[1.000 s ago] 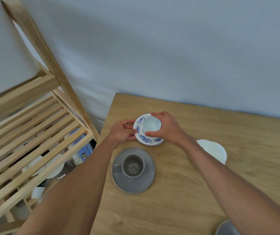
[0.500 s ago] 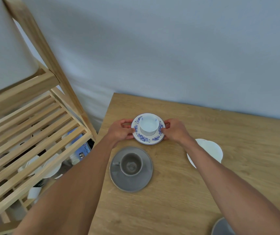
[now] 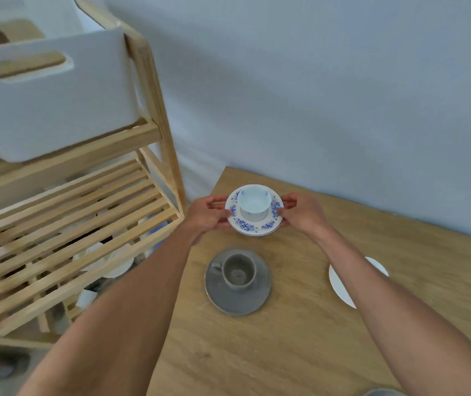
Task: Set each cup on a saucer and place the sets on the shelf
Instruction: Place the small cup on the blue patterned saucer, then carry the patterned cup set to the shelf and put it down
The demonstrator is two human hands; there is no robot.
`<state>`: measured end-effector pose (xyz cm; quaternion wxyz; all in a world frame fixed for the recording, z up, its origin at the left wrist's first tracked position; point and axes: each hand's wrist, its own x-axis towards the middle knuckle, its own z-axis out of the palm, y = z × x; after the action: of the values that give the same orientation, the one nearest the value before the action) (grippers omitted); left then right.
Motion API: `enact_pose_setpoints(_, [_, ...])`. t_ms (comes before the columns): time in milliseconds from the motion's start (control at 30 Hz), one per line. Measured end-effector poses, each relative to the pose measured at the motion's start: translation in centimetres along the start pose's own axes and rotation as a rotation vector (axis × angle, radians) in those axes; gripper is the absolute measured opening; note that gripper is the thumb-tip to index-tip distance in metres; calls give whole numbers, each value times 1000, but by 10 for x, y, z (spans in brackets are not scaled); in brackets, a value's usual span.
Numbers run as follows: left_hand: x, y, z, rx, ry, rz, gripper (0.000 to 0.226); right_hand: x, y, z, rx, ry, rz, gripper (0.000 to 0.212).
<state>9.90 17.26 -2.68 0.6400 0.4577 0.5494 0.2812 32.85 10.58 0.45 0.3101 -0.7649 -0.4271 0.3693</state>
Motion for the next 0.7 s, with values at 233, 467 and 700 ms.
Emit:
enact_pose_setpoints(233, [-65,10,-57,-46,159,57,46,-23,-52,31,45,-130,-126,38])
enact_pose_setpoints(467, [-140,-11,-128,-142,308,68,41,-59,-89,97,20,-327,-247,44])
enact_pose_setpoints(700, [-176,-44,-204,-155,492,46,39,-74,-128,185,-28,-519,-349,40])
